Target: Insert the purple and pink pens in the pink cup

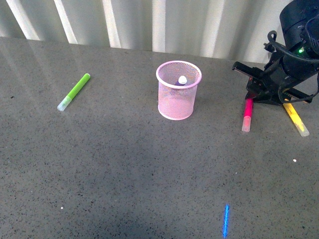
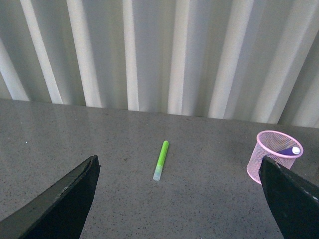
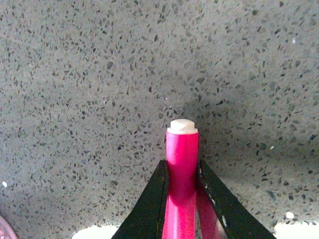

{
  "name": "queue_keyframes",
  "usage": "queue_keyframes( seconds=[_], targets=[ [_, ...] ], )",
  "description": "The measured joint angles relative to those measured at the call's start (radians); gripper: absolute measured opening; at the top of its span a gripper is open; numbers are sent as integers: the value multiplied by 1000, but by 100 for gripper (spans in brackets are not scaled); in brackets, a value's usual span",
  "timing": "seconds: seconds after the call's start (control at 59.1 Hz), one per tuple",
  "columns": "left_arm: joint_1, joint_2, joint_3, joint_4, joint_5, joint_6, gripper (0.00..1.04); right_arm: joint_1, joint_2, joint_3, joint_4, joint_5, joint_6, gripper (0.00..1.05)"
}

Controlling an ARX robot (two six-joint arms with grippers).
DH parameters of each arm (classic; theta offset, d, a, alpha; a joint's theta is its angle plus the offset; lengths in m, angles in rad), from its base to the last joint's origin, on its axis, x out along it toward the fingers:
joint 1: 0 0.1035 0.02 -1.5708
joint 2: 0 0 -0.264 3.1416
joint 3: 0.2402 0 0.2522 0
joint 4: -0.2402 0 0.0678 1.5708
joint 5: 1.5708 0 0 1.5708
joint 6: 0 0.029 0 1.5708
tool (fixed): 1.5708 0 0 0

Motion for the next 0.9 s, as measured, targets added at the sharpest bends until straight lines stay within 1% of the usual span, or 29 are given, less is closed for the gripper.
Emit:
queue_keyframes(
  seconds=[0.118,0.203,0.288,0.322,0.423,0.508,0.525,0.575,0.694,0.745,0.778,0.897],
  targets=[
    [0,0,0,0,0,0,98,-10,0,2,6,1,0,11],
    [0,0,0,0,0,0,98,-15,0,1,42,5,6,11],
    [0,0,0,0,0,0,98,-16,-37,-40,155,0,39,11],
    [0,0,0,0,0,0,98,-14,-79,-79,221,-23,52,11],
    [0,0,0,0,0,0,98,-2,-184,-149,339,-74,66,11],
    [0,0,0,0,0,0,98,17,-310,-218,471,-137,67,11],
    [0,0,0,0,0,0,98,26,-355,-241,514,-156,64,11],
    [0,0,0,0,0,0,98,42,-412,-275,583,-177,47,11],
    [0,0,0,0,0,0,98,85,-521,-369,780,-241,-35,11],
    [0,0,0,0,0,0,98,98,-532,-388,833,-284,-54,11],
    [0,0,0,0,0,0,98,103,-531,-394,844,-294,-67,11],
    [0,0,0,0,-1,0,98,109,-488,-427,874,-295,-111,11]
  ],
)
